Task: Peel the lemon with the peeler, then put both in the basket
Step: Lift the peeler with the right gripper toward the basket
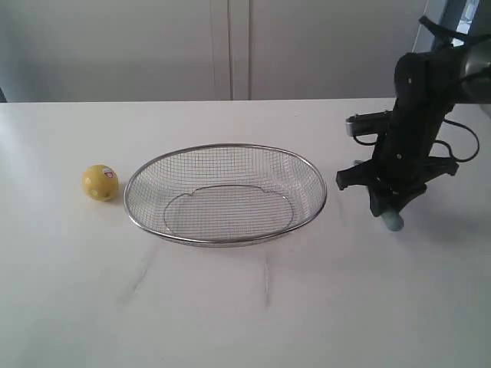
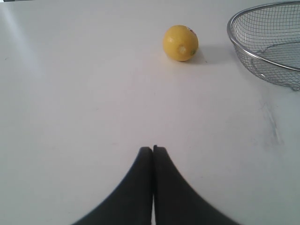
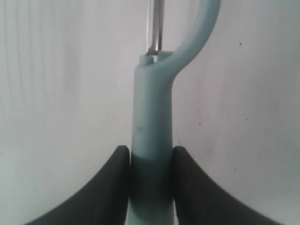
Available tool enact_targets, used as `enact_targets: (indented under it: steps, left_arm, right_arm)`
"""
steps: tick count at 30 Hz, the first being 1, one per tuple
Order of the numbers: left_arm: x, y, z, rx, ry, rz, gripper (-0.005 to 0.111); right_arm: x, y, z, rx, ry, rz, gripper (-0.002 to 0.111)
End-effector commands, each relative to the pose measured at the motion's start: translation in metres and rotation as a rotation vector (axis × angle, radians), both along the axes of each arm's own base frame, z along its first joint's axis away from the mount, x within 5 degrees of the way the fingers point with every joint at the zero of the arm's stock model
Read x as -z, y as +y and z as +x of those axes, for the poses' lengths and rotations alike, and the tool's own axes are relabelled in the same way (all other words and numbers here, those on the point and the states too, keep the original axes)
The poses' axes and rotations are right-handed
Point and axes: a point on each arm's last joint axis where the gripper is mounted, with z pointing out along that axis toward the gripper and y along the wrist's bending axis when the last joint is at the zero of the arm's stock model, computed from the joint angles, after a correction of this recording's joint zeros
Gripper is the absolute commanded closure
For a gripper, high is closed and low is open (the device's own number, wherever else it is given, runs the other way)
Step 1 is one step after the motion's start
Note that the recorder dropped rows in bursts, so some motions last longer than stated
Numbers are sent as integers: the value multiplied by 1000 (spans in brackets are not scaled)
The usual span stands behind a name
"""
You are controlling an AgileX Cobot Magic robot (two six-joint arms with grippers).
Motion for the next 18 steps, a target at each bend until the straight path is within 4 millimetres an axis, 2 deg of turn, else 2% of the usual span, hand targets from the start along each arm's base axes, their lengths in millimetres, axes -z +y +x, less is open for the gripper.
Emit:
enact_targets:
  steps: [1, 11, 18]
  left_arm:
    - [1, 0, 0, 6, 2, -6, 107]
    - [1, 0, 0, 6, 2, -6, 107]
    - [1, 0, 0, 6, 2, -6, 107]
  right_arm:
    - [-17, -4, -4, 8, -9, -7, 108]
    - [-44, -6, -16, 12, 10, -10, 108]
    - [-70, -6, -27, 18, -21, 11, 108]
